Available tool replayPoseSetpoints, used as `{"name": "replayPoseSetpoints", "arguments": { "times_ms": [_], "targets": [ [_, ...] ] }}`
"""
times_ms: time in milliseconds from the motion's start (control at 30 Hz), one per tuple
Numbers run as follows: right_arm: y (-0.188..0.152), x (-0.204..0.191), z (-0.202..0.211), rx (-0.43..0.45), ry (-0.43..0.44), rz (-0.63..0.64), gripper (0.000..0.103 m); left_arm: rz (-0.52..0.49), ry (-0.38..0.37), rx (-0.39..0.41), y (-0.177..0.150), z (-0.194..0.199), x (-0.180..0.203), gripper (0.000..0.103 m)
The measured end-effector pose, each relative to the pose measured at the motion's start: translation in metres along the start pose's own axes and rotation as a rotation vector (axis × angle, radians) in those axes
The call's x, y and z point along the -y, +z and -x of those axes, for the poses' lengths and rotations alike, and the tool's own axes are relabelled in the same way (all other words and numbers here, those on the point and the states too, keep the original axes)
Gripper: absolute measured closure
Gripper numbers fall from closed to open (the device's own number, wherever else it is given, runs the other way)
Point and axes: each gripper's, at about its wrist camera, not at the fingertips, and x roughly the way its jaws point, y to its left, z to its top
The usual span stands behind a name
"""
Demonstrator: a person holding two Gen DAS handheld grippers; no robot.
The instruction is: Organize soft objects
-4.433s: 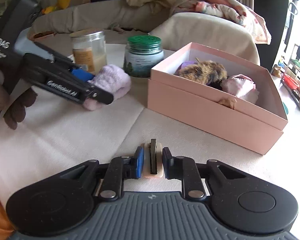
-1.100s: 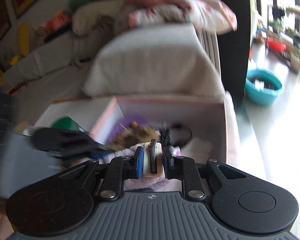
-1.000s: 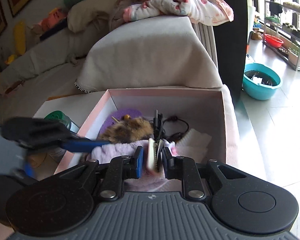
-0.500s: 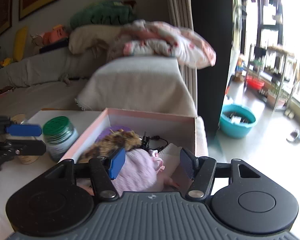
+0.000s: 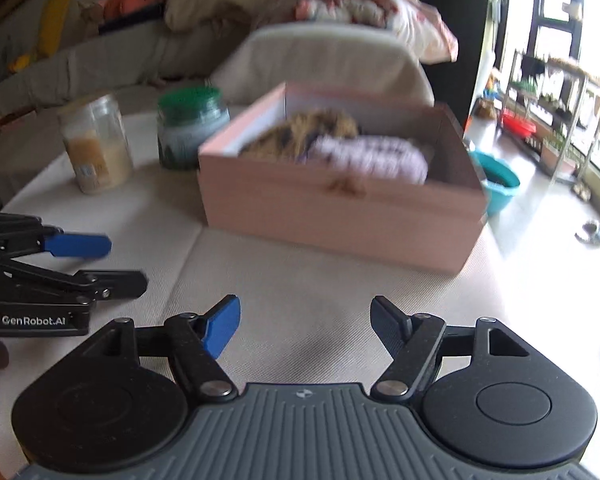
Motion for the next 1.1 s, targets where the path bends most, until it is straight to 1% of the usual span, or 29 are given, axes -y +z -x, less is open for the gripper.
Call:
{"name": "replayPoseSetpoints", "arguments": {
  "times_ms": [33,67,100,133,167,233,300,367,467,533,1100],
  "targets": [
    [-0.002,0.001,-0.004,-0.016,-0.007,-0.019,0.024,0.004,0.006,0.010,-0.002,-0.001,0.003,0.029],
    [-0.003,0.002,-0.007,0.008,-0.020,-0.040,0.019,0.003,0.018,0.022,-0.004,-0.002,0.007,0.025],
    [-0.003,0.003,-0.010,0.005,-0.042,-0.061,0.018,-0.005,0.032,0.029,-0.004,-0.003,0.011,0.023],
    [-0.004,0.005,-0.012,0.017,-0.066,-0.073,0.015,0.001,0.040,0.027,-0.004,-0.002,0.013,0.023],
    [-0.006,0.006,-0.013,0.023,-0.081,-0.082,0.009,0.027,0.040,0.028,-0.003,-0.002,0.013,0.022],
    [-0.007,0.011,-0.015,0.021,-0.101,-0.114,0.004,0.092,0.040,0.045,-0.003,-0.003,0.009,0.022],
    [-0.008,0.015,-0.015,0.017,-0.135,-0.142,0.000,0.112,0.054,0.051,-0.002,-0.004,0.010,0.022],
    [-0.009,0.013,-0.016,0.023,-0.148,-0.141,0.000,0.092,0.073,0.046,-0.002,-0.005,0.015,0.023],
    [-0.017,0.013,-0.014,0.067,-0.138,-0.136,0.000,0.055,0.102,0.044,-0.002,-0.007,0.021,0.022],
    [-0.020,0.013,-0.011,0.075,-0.142,-0.138,0.000,0.059,0.115,0.058,-0.004,-0.008,0.023,0.022],
    [-0.022,0.014,-0.009,0.077,-0.141,-0.138,0.000,0.063,0.115,0.058,-0.004,-0.008,0.021,0.022]
  ]
}}
